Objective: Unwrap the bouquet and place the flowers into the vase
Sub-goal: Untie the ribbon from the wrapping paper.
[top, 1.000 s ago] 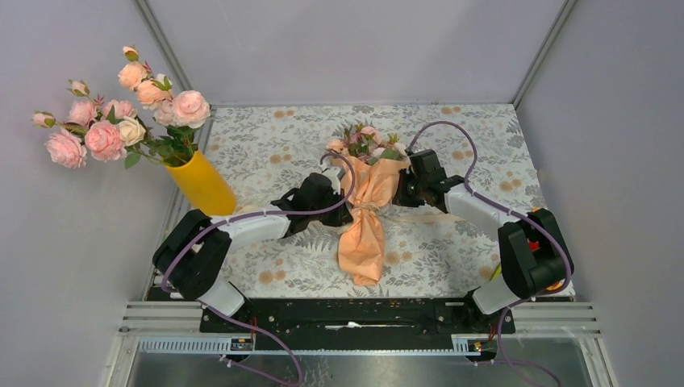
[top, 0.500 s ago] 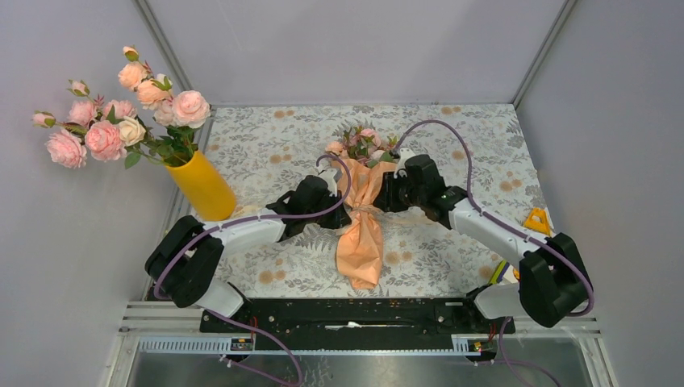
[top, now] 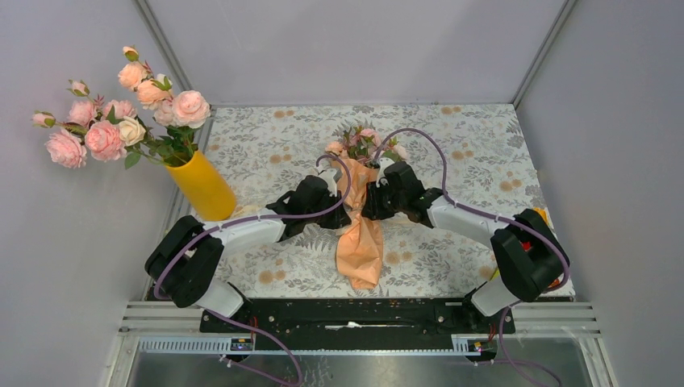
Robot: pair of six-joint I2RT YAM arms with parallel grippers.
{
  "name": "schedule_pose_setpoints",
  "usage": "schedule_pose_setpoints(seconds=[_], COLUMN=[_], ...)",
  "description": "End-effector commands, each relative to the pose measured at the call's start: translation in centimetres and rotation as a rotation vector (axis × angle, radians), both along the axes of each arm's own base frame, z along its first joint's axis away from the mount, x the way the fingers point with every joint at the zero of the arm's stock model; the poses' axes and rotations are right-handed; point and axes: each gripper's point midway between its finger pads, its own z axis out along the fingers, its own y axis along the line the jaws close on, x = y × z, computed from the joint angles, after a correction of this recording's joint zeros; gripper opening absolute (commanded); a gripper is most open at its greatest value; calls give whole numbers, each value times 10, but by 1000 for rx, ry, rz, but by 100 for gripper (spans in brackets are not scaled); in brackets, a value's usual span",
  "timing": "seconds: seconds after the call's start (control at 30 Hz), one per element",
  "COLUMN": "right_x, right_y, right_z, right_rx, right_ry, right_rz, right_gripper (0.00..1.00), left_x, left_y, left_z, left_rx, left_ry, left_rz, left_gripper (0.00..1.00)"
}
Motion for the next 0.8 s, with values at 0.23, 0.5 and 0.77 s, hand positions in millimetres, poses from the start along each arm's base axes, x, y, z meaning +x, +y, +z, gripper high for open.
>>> schedule_pose_setpoints(seconds=[0.23, 0.5, 0.77], right_x=[30, 36, 32], right_y=[10, 12, 11], right_z=[6, 1, -15], right_rx=[-8, -29, -56], right_ry=[-83, -82, -50], right_rz=[-62, -64, -56], right_gripper=[33, 36, 30], left_x=[4, 5, 6], left_y=[0, -1, -1], left_z=[7, 9, 10], left_rx=[-3, -6, -2], left_ry=[-34, -37, -41], left_rz=[12, 8, 9], left_gripper=[7, 7, 6])
